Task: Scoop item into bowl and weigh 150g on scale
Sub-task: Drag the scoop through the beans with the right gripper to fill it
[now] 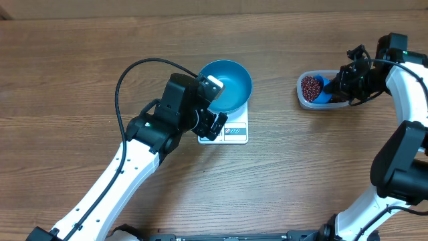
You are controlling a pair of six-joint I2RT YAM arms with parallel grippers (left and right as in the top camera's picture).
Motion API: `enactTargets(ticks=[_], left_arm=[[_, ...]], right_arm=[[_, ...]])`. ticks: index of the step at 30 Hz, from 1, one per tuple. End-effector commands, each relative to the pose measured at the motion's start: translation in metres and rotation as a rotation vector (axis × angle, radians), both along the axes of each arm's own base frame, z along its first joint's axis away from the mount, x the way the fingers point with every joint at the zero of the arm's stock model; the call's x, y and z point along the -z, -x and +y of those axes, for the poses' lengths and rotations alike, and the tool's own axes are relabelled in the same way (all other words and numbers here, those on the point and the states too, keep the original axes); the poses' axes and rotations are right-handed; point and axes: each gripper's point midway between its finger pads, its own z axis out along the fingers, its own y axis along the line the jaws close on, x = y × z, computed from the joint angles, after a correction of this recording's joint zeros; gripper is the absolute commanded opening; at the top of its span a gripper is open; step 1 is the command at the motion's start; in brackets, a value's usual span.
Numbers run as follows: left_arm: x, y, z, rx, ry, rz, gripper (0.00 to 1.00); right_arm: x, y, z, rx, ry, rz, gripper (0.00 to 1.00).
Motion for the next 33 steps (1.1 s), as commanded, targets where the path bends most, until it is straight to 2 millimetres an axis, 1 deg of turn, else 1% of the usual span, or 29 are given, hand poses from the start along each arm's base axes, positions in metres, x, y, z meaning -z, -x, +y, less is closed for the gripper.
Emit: enactTargets(ticks=[1,8,13,24,31,33], left_arm=[[0.0,0.0,0.0,-0.01,0.014,0.006,1.0],[0.0,0.0,0.0,-0.01,0.013,0.006,0.99],[0.0,0.0,0.0,-0.01,0.013,0.006,1.0],[0.0,0.0,0.0,-0.01,0.013,0.006,1.0],[0.0,0.0,0.0,-0.01,0.013,0.006,1.0],[0.0,0.0,0.0,-0.01,0.013,0.006,1.0]], right_arm=[[0.002,0.001,-0.005,0.017,-0.025,0.001,0.04],[0.002,0.001,-0.015,0.042,-0.028,-0.004,0.04],[-0.005,-0.002,-0.012,0.04,-0.09,-0.04,0.04],[-0.014,-0.002,-0.015,0.045,-0.162,-0.073,0.04],[-0.017,0.004,-0.029,0.085,-0.197,-0.07,0.04],[-0.021,0.008,-0.031,0.071,-0.228,-0.089,0.04]])
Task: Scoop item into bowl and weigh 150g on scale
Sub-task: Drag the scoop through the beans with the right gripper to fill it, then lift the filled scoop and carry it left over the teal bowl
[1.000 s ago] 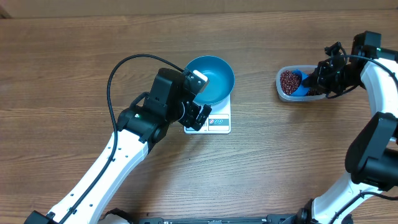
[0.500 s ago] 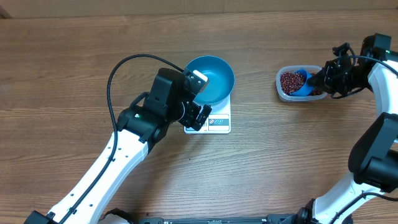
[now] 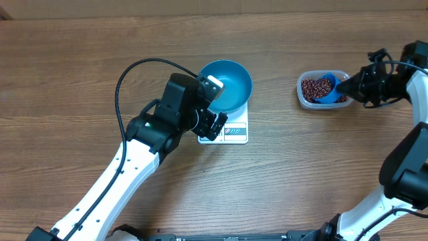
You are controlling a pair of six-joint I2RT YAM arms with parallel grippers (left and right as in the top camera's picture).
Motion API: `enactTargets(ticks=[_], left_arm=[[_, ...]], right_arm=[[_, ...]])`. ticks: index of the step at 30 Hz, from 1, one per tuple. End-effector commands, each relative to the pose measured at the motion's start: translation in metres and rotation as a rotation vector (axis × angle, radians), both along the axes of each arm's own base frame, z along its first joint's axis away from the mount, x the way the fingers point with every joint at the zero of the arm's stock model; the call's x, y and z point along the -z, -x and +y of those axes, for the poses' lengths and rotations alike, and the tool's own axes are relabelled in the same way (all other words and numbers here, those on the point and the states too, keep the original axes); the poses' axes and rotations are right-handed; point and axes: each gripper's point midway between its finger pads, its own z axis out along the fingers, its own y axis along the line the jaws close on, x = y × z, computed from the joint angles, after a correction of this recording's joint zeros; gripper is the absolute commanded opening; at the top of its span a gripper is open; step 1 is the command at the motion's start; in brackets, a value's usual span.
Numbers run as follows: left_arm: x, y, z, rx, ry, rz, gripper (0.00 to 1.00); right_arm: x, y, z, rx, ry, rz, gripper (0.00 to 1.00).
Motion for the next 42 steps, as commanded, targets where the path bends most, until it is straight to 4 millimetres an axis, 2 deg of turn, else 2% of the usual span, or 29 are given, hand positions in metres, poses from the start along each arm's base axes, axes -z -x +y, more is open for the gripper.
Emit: enactTargets(ticks=[1,5,11,21,27,35,42], left_arm=[[0.0,0.0,0.0,-0.01,0.014,0.006,1.0],[0.0,0.0,0.0,-0.009,0.014,0.006,0.99],[0.0,0.0,0.0,-0.01,0.014,0.006,1.0],[0.0,0.0,0.0,-0.01,0.014,0.006,0.99],[0.0,0.0,0.0,-0.01,0.014,0.006,0.99],[0.0,0.0,0.0,-0.01,0.014,0.006,1.0],[0.0,0.0,0.0,-0.01,0.014,0.006,1.0]], right_arm=[[-0.008,0.002,0.0,-0.018,-0.076,-0.049,0.04],[-0.019,0.006,-0.006,-0.013,-0.152,-0.102,0.04],[-0.026,0.01,-0.013,0.007,-0.199,-0.121,0.04],[-0.031,0.012,-0.009,0.014,-0.244,-0.116,0.04],[-0.045,0.01,-0.003,0.013,-0.306,-0.147,0.04],[-0.083,0.006,0.002,-0.013,-0.281,-0.194,0.04],[-0.13,0.008,0.03,-0.091,-0.241,-0.269,0.04]])
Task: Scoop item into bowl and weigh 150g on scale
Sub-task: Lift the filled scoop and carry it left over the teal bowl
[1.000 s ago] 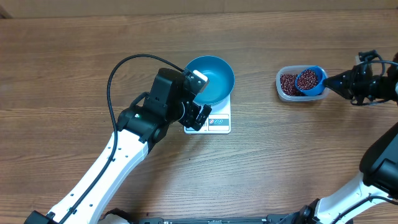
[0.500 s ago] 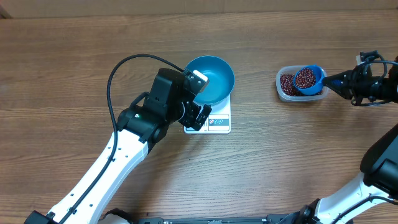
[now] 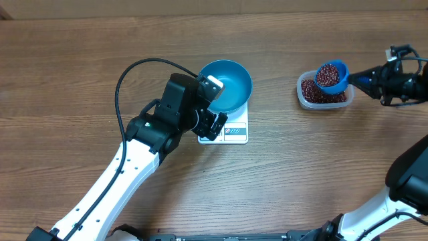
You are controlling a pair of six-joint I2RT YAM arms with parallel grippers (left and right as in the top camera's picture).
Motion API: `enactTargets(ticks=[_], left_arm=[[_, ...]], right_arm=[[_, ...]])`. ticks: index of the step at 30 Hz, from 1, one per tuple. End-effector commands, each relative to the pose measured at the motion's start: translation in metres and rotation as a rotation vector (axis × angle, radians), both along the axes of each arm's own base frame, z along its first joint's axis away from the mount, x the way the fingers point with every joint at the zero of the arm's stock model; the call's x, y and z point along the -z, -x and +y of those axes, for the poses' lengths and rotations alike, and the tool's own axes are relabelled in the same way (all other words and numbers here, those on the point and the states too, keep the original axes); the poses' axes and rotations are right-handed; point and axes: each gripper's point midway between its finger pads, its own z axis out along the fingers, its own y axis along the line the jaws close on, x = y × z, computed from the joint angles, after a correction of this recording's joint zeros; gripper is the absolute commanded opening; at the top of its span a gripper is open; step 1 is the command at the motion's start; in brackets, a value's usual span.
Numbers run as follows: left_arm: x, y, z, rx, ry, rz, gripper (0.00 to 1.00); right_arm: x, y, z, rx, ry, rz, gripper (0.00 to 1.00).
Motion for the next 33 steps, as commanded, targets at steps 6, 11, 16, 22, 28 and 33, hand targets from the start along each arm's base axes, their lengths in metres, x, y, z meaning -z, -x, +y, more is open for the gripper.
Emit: enactTargets(ticks=[6,11,16,22,28,33], left_arm=[[0.0,0.0,0.0,-0.01,0.013,0.006,0.99],[0.0,0.0,0.0,-0.01,0.013,0.006,0.99],[0.0,0.0,0.0,-0.01,0.013,0.006,0.99],[0.0,0.0,0.0,-0.01,0.013,0.006,1.0],[0.0,0.0,0.001,-0.01,0.013,0.006,1.0],[0.0,0.0,0.001,-0.01,0.013,0.006,0.99]], right_arm=[[-0.088,-0.001,0.065,-0.153,-0.02,-0.235,0.04],[-0.096,0.002,0.116,-0.282,-0.056,-0.265,0.04],[-0.097,0.005,0.163,-0.409,-0.052,-0.311,0.04],[-0.099,0.007,0.204,-0.519,-0.028,-0.386,0.04],[-0.089,0.005,0.23,-0.561,0.052,-0.389,0.04],[-0.076,-0.005,0.237,-0.525,0.165,-0.357,0.04]])
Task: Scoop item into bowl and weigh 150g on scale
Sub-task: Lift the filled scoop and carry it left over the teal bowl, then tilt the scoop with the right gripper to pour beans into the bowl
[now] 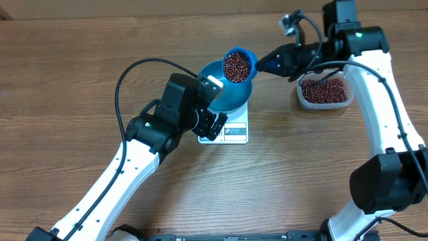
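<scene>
A blue bowl (224, 94) stands on the white scale (234, 132) at mid-table. Over the bowl's far rim hangs a blue scoop (238, 65), heaped with red beans and held level. My right gripper (269, 64) is shut on the scoop's handle, reaching in from the right. A clear tub of red beans (324, 91) sits to the right of the scale. At the bowl's left side rests my left gripper (214, 104), its fingers spread wide, one by the bowl's rim and one by the scale's left edge.
The left arm's black cable (130, 73) loops over the table behind the arm. The right arm (384, 100) arches over the tub. Bare wooden table (67, 67) lies all around.
My right gripper has carried the full scoop from above the bean tub at the right to above the bowl's far rim. The left arm, bowl and scale are as before.
The scoop was first down in the tub among the beans, held by my right gripper. Then it lay lower with beans in it, then stood lifted and full above the tub. Now it hangs full over the bowl. My left gripper stayed by the bowl throughout.
</scene>
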You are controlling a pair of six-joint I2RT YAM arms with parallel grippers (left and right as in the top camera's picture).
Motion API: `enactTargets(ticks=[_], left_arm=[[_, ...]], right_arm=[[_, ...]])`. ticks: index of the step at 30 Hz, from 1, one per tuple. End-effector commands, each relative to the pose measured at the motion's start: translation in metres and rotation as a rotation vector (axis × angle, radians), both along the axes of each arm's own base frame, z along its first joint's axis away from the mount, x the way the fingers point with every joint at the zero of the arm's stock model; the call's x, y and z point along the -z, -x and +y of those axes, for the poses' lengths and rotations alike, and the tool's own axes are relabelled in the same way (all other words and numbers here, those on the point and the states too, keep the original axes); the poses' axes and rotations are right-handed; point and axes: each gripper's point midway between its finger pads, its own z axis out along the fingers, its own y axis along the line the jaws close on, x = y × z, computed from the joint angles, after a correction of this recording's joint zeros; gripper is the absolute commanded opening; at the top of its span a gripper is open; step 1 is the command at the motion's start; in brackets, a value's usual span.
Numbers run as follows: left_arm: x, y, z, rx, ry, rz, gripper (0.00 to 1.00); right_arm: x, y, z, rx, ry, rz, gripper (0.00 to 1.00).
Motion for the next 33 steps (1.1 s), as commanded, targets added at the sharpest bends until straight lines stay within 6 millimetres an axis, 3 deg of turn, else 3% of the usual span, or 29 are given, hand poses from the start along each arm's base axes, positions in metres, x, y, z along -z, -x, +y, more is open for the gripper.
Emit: enactTargets(ticks=[1,23,33], left_arm=[[0.0,0.0,0.001,-0.01,0.013,0.006,0.99],[0.0,0.0,0.0,-0.01,0.013,0.006,1.0],[0.0,0.0,0.0,-0.01,0.013,0.006,1.0]], right_arm=[[-0.012,-0.005,0.002,0.047,0.069,-0.051,0.04],[0.016,-0.016,0.025,0.078,0.368,-0.19,0.04],[0.016,-0.025,0.026,0.103,0.414,-0.241,0.04]])
